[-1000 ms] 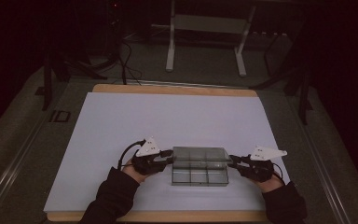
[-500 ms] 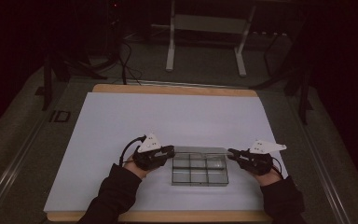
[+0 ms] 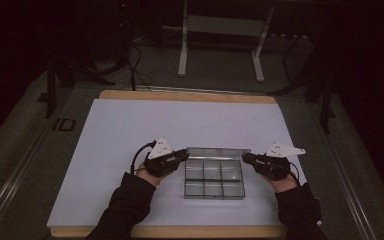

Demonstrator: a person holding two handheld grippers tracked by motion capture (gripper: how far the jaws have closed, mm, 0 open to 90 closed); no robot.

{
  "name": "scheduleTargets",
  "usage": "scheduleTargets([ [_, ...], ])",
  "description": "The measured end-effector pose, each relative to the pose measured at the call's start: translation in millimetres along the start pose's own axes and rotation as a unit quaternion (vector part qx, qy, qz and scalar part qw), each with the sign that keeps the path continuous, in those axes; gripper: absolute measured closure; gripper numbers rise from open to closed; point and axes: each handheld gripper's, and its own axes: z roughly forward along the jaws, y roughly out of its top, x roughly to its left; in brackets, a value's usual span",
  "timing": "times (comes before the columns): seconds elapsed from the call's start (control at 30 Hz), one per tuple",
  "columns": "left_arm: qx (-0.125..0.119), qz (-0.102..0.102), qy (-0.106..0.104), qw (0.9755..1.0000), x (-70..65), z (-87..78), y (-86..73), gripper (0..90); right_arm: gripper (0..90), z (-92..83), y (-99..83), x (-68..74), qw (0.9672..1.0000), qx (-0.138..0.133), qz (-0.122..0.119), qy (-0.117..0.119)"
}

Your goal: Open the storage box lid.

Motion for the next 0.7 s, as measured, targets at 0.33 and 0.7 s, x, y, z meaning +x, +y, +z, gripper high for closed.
scheduleTargets([
  [0.33,-0.021,0.002,0.036,0.9991,-1.1,9.3,-4.0,82.7,81.7,7.4,3.0,-1.4,0.9996,-0.010,0.008,-0.025],
  [0.7,-0.023,-0.006,0.052,0.9984,-0.7,16.9,-5.7,80.5,78.1,17.2,6.7,0.7,0.9985,-0.015,0.003,-0.052],
])
